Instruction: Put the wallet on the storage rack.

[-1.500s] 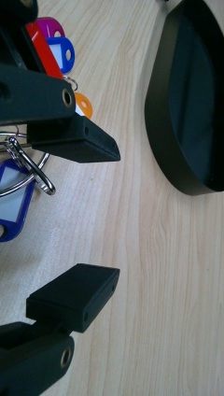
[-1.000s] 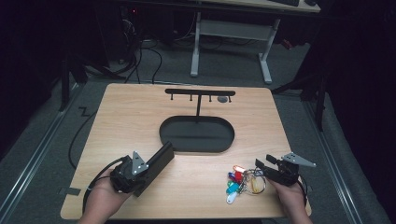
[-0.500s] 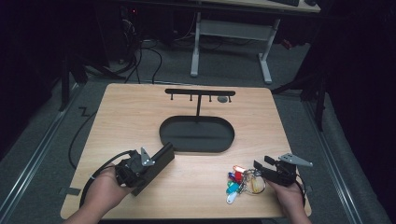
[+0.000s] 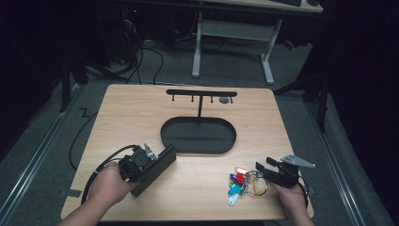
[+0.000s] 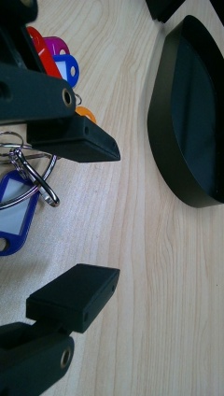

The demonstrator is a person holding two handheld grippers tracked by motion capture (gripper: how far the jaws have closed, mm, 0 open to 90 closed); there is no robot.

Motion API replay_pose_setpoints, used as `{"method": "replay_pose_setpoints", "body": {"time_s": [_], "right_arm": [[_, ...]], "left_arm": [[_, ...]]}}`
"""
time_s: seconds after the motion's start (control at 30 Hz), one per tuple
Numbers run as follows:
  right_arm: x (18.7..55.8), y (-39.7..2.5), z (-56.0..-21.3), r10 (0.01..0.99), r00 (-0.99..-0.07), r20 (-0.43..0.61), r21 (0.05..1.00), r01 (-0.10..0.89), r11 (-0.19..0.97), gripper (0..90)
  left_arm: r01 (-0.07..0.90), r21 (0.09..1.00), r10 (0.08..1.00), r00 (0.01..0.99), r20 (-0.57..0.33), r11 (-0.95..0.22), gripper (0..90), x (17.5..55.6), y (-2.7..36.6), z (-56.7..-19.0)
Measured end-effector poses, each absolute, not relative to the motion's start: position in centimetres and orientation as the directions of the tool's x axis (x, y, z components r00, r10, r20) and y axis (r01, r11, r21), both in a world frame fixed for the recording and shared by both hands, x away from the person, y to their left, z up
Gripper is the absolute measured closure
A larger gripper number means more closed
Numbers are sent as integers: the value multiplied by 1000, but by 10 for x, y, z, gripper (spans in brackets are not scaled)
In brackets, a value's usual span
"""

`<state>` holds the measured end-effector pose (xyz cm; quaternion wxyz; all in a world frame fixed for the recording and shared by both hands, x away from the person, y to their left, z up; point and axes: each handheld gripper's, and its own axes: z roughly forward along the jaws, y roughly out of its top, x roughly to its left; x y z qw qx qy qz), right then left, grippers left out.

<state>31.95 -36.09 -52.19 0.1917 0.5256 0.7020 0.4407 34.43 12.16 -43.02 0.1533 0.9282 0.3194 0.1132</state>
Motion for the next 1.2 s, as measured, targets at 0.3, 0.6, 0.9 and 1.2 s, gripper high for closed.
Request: {"method": "replay_pose_setpoints", "body": {"time_s": [0.3,0.6,0.9,1.2], "right_arm": [[319,-360,-522,908,-374,190,820,569,63,375],[317,-362,-521,912,-370,178,826,560,66,380],[307,-371,-520,929,-329,170,829,557,45,372],[294,-378,-521,932,-328,155,834,548,54,366]], "left_arm": [[539,369,613,781,116,-757,748,344,123,-431],[459,375,537,833,135,-806,753,337,119,-429],[405,415,513,838,188,-814,756,336,118,-410],[367,445,499,837,225,-817,755,337,110,-395]]}}
